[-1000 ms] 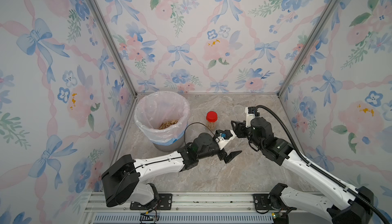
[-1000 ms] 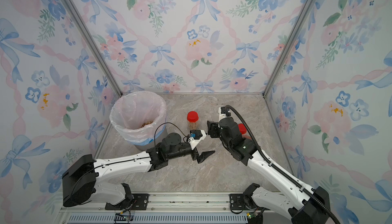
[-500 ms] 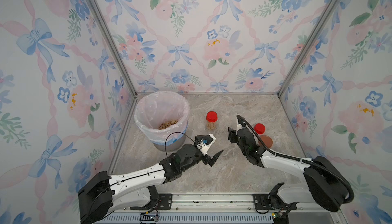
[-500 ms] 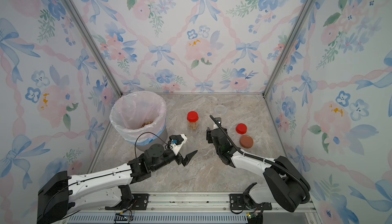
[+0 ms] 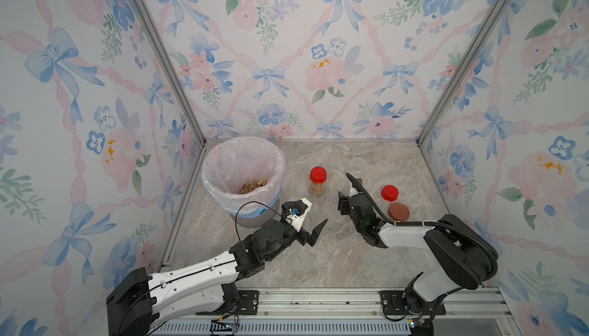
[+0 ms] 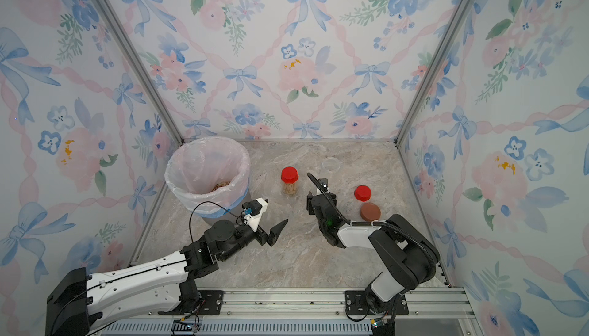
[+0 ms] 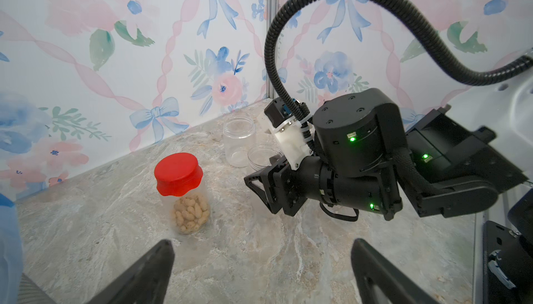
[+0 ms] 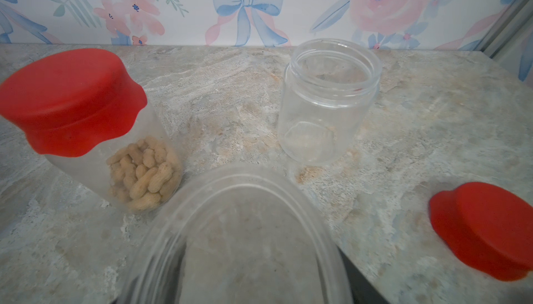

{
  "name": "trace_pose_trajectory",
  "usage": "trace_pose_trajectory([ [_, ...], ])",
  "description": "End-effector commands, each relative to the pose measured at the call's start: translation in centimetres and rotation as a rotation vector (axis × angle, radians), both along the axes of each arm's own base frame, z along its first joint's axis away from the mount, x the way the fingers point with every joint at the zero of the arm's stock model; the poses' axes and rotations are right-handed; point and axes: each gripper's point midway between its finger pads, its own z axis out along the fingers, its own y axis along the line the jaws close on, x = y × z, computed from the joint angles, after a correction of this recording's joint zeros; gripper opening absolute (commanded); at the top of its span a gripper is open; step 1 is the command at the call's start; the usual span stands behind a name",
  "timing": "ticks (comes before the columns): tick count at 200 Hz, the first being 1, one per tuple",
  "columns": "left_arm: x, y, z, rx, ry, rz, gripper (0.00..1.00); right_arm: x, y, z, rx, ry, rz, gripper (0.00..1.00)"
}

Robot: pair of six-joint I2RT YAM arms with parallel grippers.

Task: Empty moldy peanuts from jars
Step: Place the jar at the center of the board.

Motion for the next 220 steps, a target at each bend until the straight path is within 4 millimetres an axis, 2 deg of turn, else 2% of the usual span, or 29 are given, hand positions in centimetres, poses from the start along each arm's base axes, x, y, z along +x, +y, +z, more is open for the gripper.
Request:
trace_pose_trajectory([
  [1,0.5,0.6,-1.1,0.019,0.026,0.047,0.98,0.8,-0.3,0.1,0.035,-0.018,-0.037,0.51],
  [40,0.8,0.6,-1.3,0.024,0.03,0.061,0.98,0.7,0.1,-1.0,0.058,0.005,-0.024,0.63],
  [74,1.2,0.7,-1.5,0.023,0.039,0.085,0.98,0.4,-0.2,-1.4,0.042,0.026,-0.032,0.8],
  [87,1.2,0.7,-1.5,0.025,0.04,0.088,0.98,0.3,-0.2,-1.2,0.04,0.025,-0.028,0.87],
  [120,1.5,0.9,-2.0,0.043,0.041,0.104,0.98,0.2,-0.1,-0.4,0.034,0.025,-0.018,0.97],
  [134,1.3,0.7,-2.2,0.049,0.04,0.091,0.98,0.2,0.1,0.1,0.035,0.021,-0.009,1.0],
  [161,1.3,0.9,-2.4,0.058,0.036,0.094,0.98,0.0,0.5,1.3,0.033,0.014,0.01,0.98],
  [188,2.2,1.9,-2.3,0.047,0.031,0.175,0.98,-0.3,0.5,3.2,-0.001,0.012,0.008,0.98],
  [220,2.6,2.0,-2.4,0.063,0.029,0.199,0.98,-1.0,0.2,5.5,-0.013,-0.012,0.016,0.98],
])
